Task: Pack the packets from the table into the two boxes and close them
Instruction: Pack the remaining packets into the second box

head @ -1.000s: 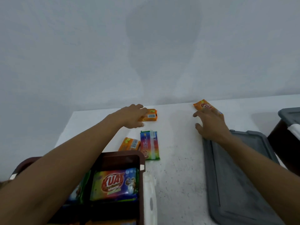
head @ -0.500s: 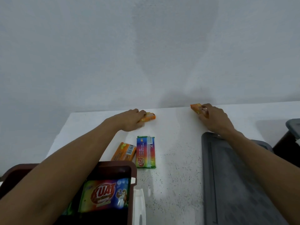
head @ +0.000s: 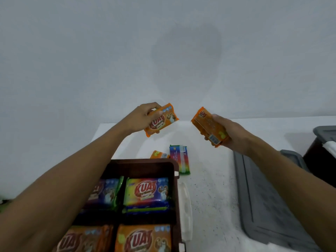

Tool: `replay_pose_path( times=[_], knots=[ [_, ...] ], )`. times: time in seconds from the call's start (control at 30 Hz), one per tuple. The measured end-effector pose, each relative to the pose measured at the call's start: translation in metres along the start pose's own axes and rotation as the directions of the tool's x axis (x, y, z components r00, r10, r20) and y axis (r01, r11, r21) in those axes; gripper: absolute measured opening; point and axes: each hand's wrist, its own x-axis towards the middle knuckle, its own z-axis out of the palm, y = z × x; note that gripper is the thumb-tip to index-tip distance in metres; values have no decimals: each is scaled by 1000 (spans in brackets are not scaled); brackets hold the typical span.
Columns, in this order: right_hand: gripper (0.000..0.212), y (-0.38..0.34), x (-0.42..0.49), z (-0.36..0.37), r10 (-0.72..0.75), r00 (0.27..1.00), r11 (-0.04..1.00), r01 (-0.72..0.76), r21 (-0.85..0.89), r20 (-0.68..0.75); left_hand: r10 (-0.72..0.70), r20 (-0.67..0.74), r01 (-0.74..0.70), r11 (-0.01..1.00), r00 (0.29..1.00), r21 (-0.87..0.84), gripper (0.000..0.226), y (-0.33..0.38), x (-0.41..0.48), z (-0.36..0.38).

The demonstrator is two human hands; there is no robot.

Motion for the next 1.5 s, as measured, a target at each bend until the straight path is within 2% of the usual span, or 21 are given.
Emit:
replay_pose_path(
  times=[0.13,0.2,0.27,0.33,0.47,0.53,0.67,0.7,0.8,0.87,0.97,1.0,1.07,1.13,1.23,1.4,1.5],
  knots=[
    [51,-11,-29,37,-69,987,998,69,4,145,-17,-54,11,994,998,-109,26,3,-45,-24],
    [43,-16,-46,60,-122,979,988,136,-77,163,-26,-84,14,989,996,-145,24,6,-68,-33],
    [38,-22,-63,85,-173,976,949,201,-244,132,2,-97,-8,998,995,-69,29,8,-91,-42],
    [43,-28,-79,108,-218,971,877,241,-416,102,28,-50,-27,999,998,17,45,9,-117,-48],
    [54,-34,-105,147,-223,958,756,285,-590,178,38,51,-45,986,998,161,72,3,-163,-55],
    [59,-33,-113,166,-202,951,655,310,-689,235,44,83,-61,976,996,211,72,-5,-182,-56],
    [80,-19,-110,192,-184,946,309,314,-898,268,84,112,-114,948,990,298,65,-27,-205,-53],
    [82,-14,-109,197,-181,948,269,302,-914,260,99,127,-137,933,987,333,65,-31,-210,-51],
    [80,-6,-105,208,-184,955,252,273,-928,231,138,154,-194,870,978,454,63,-45,-218,-47],
    [78,-1,-103,214,-199,951,169,270,-948,236,180,122,-217,785,976,580,64,-52,-220,-47],
    [74,16,-100,218,-279,906,-104,300,-948,317,239,120,-244,602,964,761,72,-62,-223,-47],
    [74,22,-98,218,-316,887,-155,302,-941,337,268,126,-260,553,955,791,72,-64,-225,-47],
    [71,28,-98,215,-366,873,-125,297,-946,323,316,141,-288,484,938,826,67,-64,-227,-45],
    [67,30,-98,215,-366,880,-73,296,-952,302,278,130,-258,496,952,829,63,-62,-229,-44],
    [65,30,-100,217,-361,886,-55,292,-955,291,205,147,-235,518,968,823,65,-60,-228,-42],
    [66,30,-101,218,-356,892,-48,280,-959,279,198,229,-298,487,953,821,75,-61,-227,-39],
    [63,30,-101,219,-341,903,-39,265,-964,262,194,292,-349,435,937,830,70,-60,-225,-39]
  ],
)
